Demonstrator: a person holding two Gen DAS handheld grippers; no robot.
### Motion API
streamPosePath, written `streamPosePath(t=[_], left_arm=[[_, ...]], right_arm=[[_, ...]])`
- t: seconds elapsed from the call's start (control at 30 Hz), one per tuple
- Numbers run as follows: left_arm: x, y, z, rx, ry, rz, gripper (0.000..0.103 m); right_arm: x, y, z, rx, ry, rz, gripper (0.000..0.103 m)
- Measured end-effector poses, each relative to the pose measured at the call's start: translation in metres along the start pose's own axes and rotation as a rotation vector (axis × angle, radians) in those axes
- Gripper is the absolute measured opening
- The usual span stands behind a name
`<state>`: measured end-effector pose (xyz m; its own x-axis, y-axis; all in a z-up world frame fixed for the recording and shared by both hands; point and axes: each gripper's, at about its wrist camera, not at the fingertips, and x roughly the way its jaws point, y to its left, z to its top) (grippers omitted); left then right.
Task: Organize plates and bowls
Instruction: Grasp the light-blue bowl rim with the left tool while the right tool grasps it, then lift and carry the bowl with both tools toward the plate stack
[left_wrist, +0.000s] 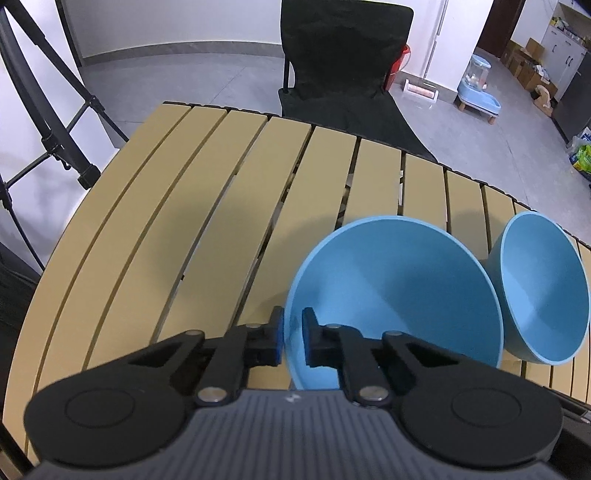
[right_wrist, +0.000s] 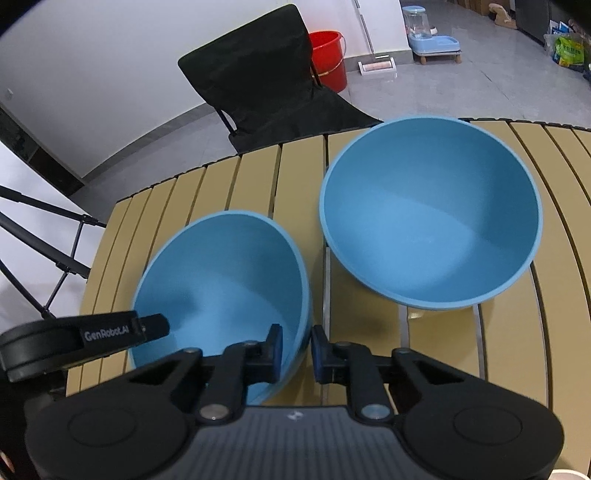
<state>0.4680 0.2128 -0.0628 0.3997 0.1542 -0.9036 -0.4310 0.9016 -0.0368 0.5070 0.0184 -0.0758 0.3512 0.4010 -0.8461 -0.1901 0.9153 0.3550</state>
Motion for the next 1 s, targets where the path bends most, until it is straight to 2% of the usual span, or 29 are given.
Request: streamPosePath(t=[0.6, 1.0], left_arm=[[-0.006, -0.004, -0.006, 0.024, -0.018, 0.008, 0.009], [-0.025, -0.005, -0.010, 0.035, -0.047, 0.000, 0.009]], right_arm=[[-0.008, 0.004, -0.006, -0.025, -0.026, -0.019, 0.015], [-0.019, 0.008, -0.010, -0.036, -0.040, -0.021, 0.015]])
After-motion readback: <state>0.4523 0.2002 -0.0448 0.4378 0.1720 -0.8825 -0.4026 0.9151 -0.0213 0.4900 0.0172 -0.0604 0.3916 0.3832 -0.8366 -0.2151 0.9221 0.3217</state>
